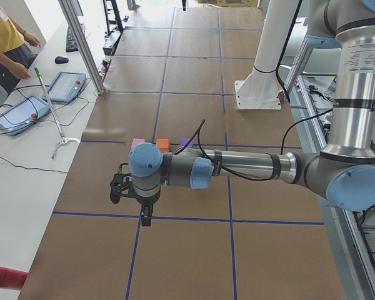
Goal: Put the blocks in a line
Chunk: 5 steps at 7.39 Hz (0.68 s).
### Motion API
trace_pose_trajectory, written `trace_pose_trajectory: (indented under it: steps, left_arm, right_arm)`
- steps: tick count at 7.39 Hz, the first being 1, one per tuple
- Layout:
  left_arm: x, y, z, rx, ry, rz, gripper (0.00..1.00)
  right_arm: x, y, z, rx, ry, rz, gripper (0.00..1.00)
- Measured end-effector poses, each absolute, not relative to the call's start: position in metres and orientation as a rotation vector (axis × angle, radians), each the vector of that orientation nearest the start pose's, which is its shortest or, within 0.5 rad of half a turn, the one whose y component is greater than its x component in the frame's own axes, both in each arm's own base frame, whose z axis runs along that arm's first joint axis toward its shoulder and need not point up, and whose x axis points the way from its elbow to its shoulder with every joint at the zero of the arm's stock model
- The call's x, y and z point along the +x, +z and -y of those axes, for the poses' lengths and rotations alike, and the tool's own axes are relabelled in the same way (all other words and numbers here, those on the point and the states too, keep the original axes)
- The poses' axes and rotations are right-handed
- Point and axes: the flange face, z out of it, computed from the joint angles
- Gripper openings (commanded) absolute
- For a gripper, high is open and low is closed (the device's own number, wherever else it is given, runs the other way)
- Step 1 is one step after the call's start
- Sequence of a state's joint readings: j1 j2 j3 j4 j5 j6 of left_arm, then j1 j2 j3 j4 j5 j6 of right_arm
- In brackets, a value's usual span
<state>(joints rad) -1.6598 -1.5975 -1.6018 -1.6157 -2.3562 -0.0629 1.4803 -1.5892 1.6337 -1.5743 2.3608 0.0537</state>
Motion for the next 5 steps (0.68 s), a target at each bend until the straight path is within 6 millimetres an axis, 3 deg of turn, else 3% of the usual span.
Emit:
trace_pose_trajectory:
  steps: [5]
  left_arm:
    - [-0.1066,0.6227,0.5013,0.107,-0.103,-0.802,1.00]
  right_arm:
    - [0.0183,0.6359,0.4901,-0.018,-0.051,0.791,1.00]
